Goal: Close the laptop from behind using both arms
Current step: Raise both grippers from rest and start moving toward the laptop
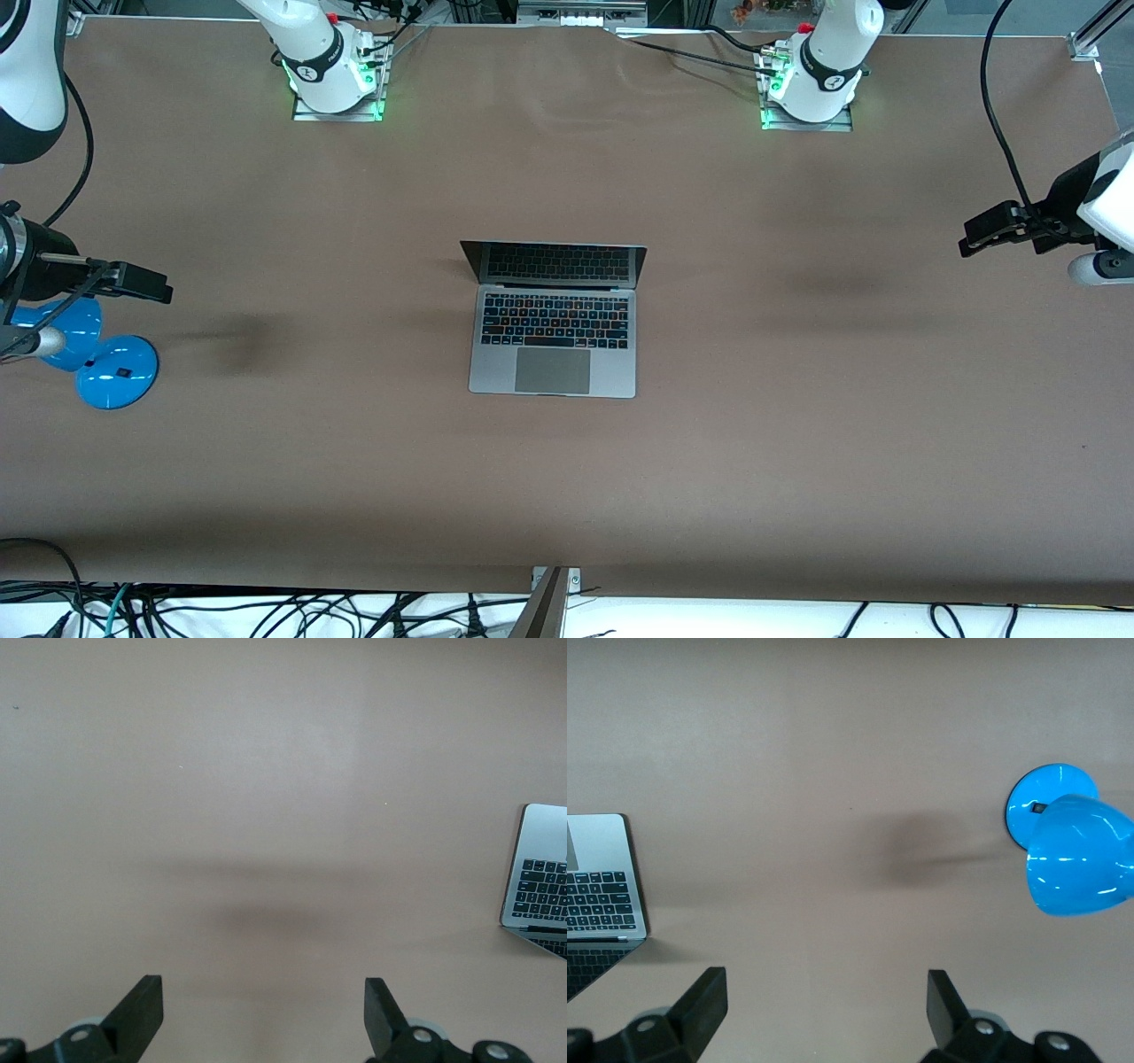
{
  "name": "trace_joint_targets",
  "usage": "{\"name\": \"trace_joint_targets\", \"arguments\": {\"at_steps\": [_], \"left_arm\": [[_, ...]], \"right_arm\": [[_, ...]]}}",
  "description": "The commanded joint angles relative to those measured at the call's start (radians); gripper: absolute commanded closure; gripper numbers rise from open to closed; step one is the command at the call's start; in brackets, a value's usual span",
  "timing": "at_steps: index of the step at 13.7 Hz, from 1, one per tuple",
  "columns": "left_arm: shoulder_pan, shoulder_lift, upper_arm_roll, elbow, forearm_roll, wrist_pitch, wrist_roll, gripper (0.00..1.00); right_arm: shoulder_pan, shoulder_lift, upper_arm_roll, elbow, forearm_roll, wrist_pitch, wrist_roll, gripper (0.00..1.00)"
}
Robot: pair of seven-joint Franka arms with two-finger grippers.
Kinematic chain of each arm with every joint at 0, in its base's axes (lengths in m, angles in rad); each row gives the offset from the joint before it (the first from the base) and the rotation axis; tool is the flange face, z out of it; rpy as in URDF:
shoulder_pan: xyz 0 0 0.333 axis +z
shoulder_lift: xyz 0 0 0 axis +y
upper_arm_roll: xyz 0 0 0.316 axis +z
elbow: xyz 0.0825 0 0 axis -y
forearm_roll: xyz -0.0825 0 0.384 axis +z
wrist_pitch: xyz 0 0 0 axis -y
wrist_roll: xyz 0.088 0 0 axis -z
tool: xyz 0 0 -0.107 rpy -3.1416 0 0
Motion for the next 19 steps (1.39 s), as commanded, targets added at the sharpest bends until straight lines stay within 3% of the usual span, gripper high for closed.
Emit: {"name": "trace_joint_targets", "arguments": {"at_steps": [1,9,12,17,19], "left_arm": [[-0.019,-0.011,0.003,-0.008,0.010,0.003,0.002,0.00],[-0.130,-0.037,-0.009,-0.015,0.001,-0.023,-0.113,0.00],[-0.130,-0.036,-0.076,-0.014,-0.001,-0.029,-0.207,0.00],[-0.134,-0.030,-0.147,-0.017,0.001,-0.025,-0.281,0.00],[-0.134,-0.028,-0.172,-0.017,0.001,-0.023,-0.310,0.00]], "right_arm": [[-0.007,-0.012,0.004,0.004,0.011,-0.004,0.019,0.00],[-0.008,-0.011,0.002,0.004,0.011,-0.005,0.019,0.00],[-0.004,-0.004,0.024,0.004,0.014,-0.002,0.020,0.00],[0.007,-0.001,0.180,0.004,0.014,0.027,0.025,0.00],[0.027,0.000,0.243,0.004,0.014,0.039,0.122,0.00]]}}
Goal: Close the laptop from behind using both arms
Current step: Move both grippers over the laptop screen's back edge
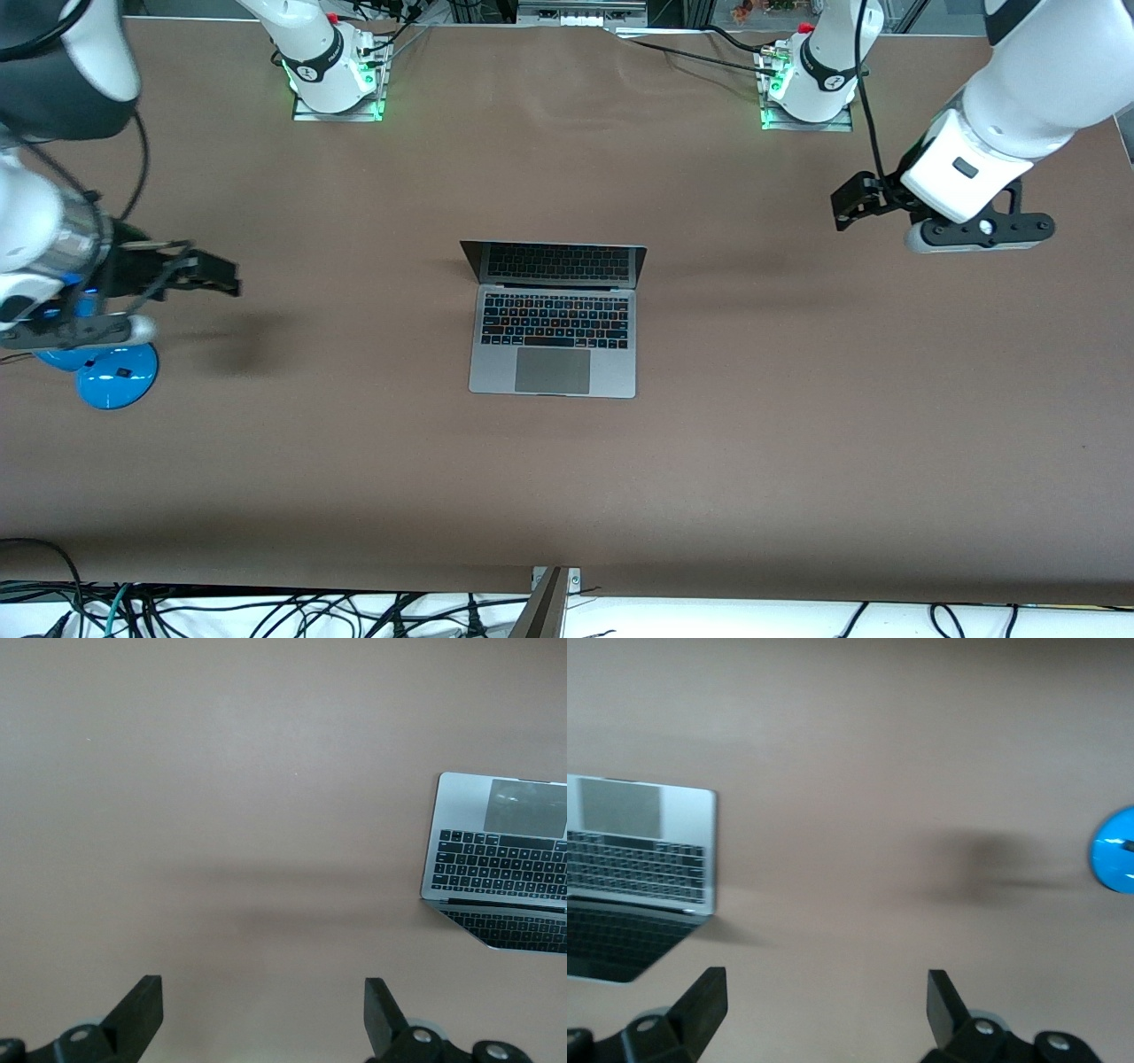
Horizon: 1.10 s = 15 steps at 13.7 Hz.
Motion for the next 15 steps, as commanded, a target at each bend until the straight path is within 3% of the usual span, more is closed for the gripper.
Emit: {"name": "trace_joint_targets", "arguments": {"at_steps": [1,7,12,15], "left_arm": [[-0.004,-0.012,-0.032,-0.013,0.001,-0.002,-0.057,0.00],[-0.002,-0.009,-0.147,-0.036,0.002,0.027,-0.165,0.00],[-0.004,0.002,-0.250,-0.113,0.002,0.125,-0.292,0.01],[-0.004,0.009,-0.296,-0.165,0.002,0.188,-0.343,0.01]], "right_arm": [[0.025,0.000,0.087,0.002,0.005,0.012,0.154,0.00],[0.215,0.043,0.109,0.002,-0.007,0.067,0.443,0.00],[0.348,0.112,0.109,0.002,-0.007,0.126,0.603,0.00],[0.396,0.144,0.109,-0.001,-0.004,0.137,0.660,0.06]]}}
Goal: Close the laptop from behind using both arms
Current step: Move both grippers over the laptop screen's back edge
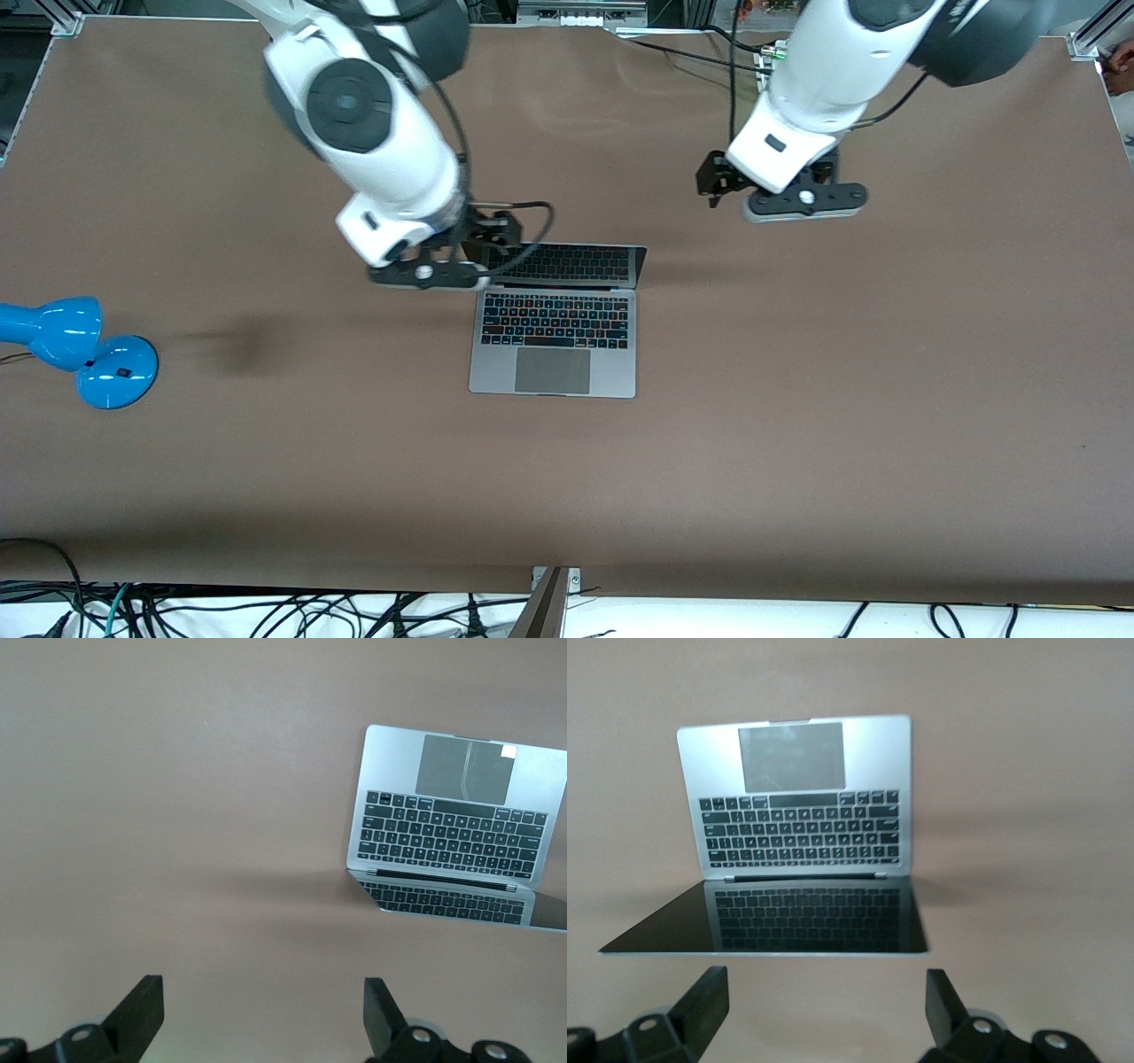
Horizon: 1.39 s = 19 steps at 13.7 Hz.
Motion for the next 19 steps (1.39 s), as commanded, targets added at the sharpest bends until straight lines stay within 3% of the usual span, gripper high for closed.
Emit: {"name": "trace_joint_targets", "arguments": {"at_steps": [1,3,4,5,8,9,12,15,19], "left_arm": [[0.004,-0.001,-0.033,-0.057,-0.004,0.076,-0.045,0.02],[0.001,0.034,-0.055,-0.054,-0.005,0.098,-0.100,0.02],[0.003,0.050,-0.075,-0.054,-0.005,0.113,-0.124,0.03],[0.001,0.061,-0.080,-0.057,-0.004,0.127,-0.156,0.06],[0.001,0.084,-0.125,-0.059,0.004,0.131,-0.232,0.25],[0.001,0.087,-0.144,-0.060,0.004,0.131,-0.242,0.41],[0.001,0.110,-0.175,-0.062,0.005,0.141,-0.296,0.59],[0.001,0.123,-0.197,-0.103,0.004,0.203,-0.305,0.98],[0.001,0.152,-0.197,-0.149,0.004,0.279,-0.305,1.00]], "right_arm": [[0.029,0.020,0.003,0.004,0.003,0.006,0.042,0.09],[0.061,0.037,0.003,0.001,0.004,0.006,0.129,0.19],[0.072,0.051,0.003,0.001,0.006,0.006,0.158,0.32],[0.083,0.059,0.004,0.001,0.010,0.006,0.165,0.38],[0.080,0.068,0.009,-0.009,0.091,-0.001,0.162,0.68],[0.078,0.068,0.009,-0.027,0.096,-0.001,0.166,0.70],[0.077,0.070,0.009,-0.070,0.098,-0.006,0.162,0.84],[0.078,0.073,0.010,-0.113,0.098,-0.007,0.159,0.92],[0.078,0.088,0.012,-0.134,0.113,-0.001,0.154,0.94]]}}
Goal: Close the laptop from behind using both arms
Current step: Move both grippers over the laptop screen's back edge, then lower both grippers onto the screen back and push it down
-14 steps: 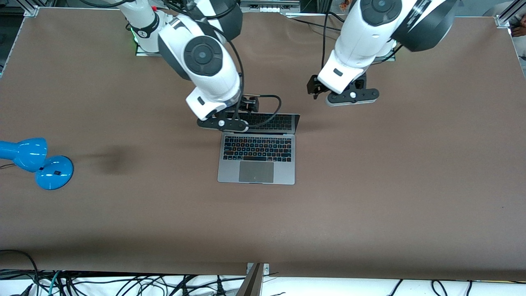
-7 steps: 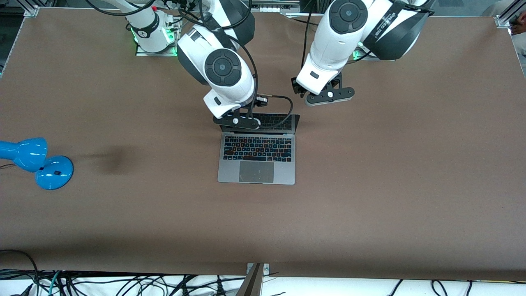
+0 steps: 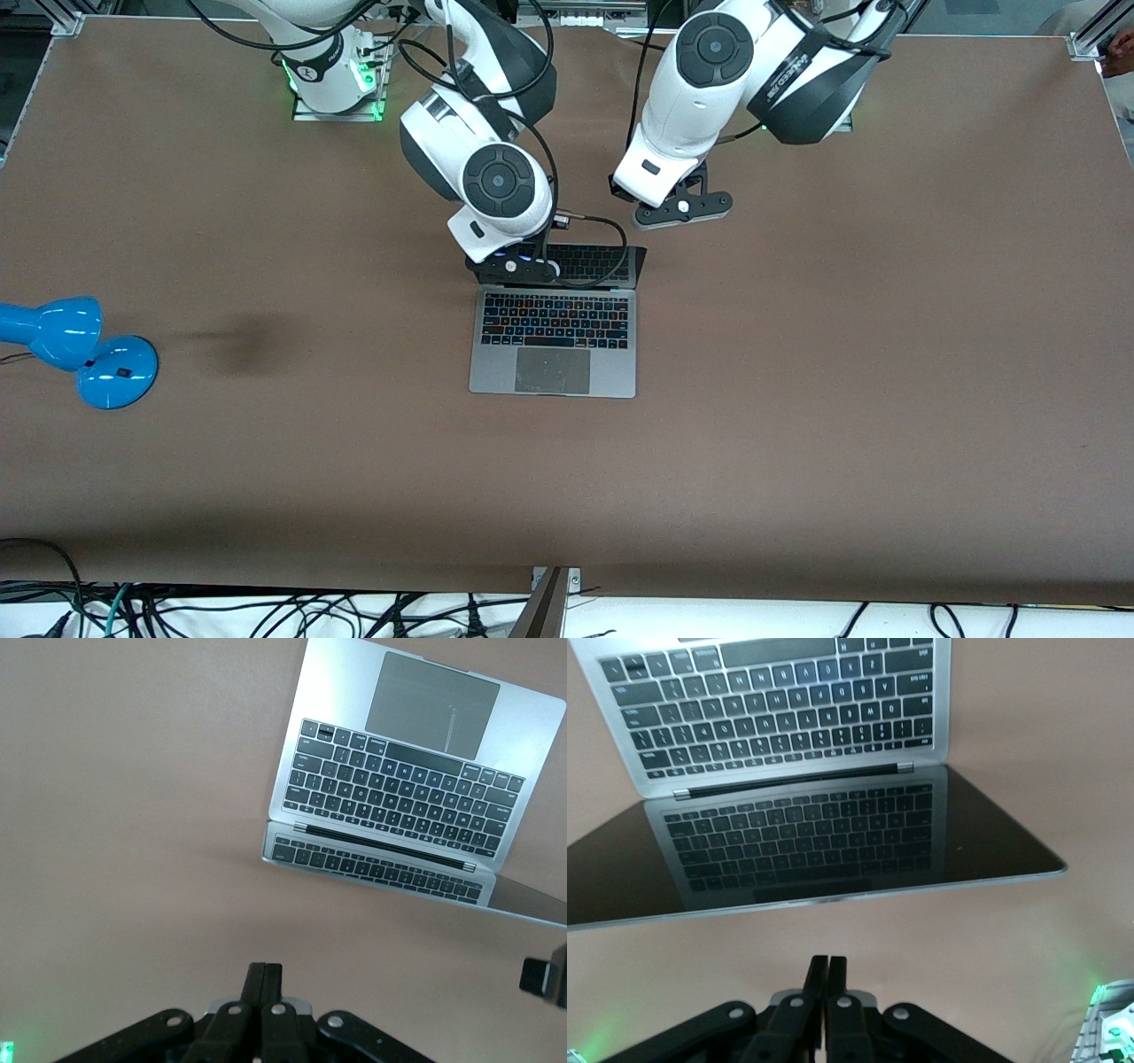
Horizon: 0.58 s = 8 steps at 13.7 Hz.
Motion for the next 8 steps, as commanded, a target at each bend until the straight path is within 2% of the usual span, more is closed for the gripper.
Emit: {"name": "trace_joint_targets", "arguments": {"at_steps": [1,4,8], "left_arm": [[0.005,0.033,-0.007,-0.014,0.005,0.040,-0.011,1.00],[0.005,0.082,-0.007,-0.015,0.012,0.090,-0.010,1.00],[0.005,0.106,-0.007,-0.047,0.048,0.146,-0.010,1.00]], "right_arm": [[-0.009,-0.002,0.011,-0.015,0.019,0.007,0.004,0.94],[-0.010,0.005,0.010,-0.015,0.019,0.027,0.004,1.00],[-0.013,0.025,0.008,-0.015,0.018,0.099,0.004,1.00]]}}
